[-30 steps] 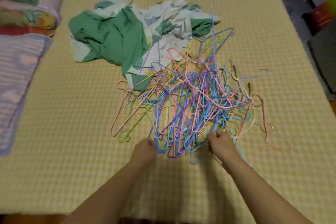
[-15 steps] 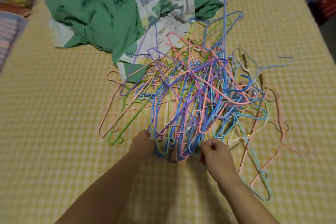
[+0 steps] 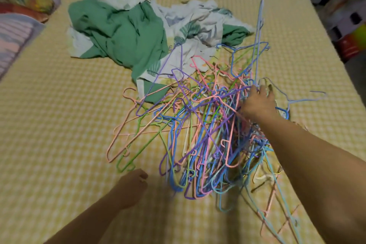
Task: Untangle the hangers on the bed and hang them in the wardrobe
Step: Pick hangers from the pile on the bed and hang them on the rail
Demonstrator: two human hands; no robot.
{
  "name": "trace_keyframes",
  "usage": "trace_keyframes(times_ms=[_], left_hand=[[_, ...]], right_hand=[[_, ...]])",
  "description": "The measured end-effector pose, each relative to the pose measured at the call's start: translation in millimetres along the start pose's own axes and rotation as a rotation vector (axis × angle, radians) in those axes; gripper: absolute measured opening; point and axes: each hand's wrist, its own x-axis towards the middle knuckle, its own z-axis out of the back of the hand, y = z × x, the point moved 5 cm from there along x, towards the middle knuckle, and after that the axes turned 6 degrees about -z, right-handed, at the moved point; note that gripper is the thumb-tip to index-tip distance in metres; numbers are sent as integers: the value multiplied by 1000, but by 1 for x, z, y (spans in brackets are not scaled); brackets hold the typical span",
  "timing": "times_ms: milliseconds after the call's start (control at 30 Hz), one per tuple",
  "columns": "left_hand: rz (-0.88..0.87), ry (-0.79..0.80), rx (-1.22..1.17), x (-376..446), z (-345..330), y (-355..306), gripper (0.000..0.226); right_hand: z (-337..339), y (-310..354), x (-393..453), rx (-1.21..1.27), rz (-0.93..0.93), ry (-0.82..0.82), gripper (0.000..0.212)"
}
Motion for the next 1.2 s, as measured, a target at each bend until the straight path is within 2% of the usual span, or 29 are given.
trace_keyframes(times_ms=[67, 200, 267, 400, 467, 500, 567, 700, 800, 900, 967, 1067, 1133, 1200], left_hand=[[-11, -17, -4, -5, 8, -1, 16], [-45, -43, -73, -6, 20, -23, 17], [-34, -60, -149, -5, 23, -39, 17], [11, -86, -270, -1, 13, -73, 12], [-11, -107, -369, -5, 9, -100, 7], [-28, -111, -406, -5, 6, -109, 8], [-54, -114, -462, -9, 6, -134, 6], [-86, -129, -542, -11, 14, -179, 22], [-91, -163, -631, -5, 21, -201, 30], [-133, -167, -681, -1, 30, -234, 27], [-176, -155, -762, -2, 37, -262, 20], [-227, -91, -865, -10, 42, -309, 13], [-271, -31, -821, -14, 36, -334, 14], [-280, -4, -663, -13, 25, -343, 33]], right_hand=[[1, -1, 8, 97, -34, 166, 68], [18, -2, 14, 274, -156, 9, 59], [28, -1, 12, 346, -193, 13, 52], [61, 3, -7, 472, -91, 210, 24], [83, -4, -22, 725, -65, 364, 6], [96, -11, -29, 863, -77, 396, 13], [133, -34, -38, 1106, -94, 313, 18], [214, -96, -58, 1373, -25, -64, 15], [242, -127, -74, 1397, -79, -308, 18], [262, -136, -90, 1254, -73, -501, 21], [267, -129, -94, 1189, -14, -465, 23], [256, -111, -96, 1179, -2, -274, 24], [241, -102, -104, 1219, -27, -199, 25], [224, -94, -114, 1237, -6, -155, 26]])
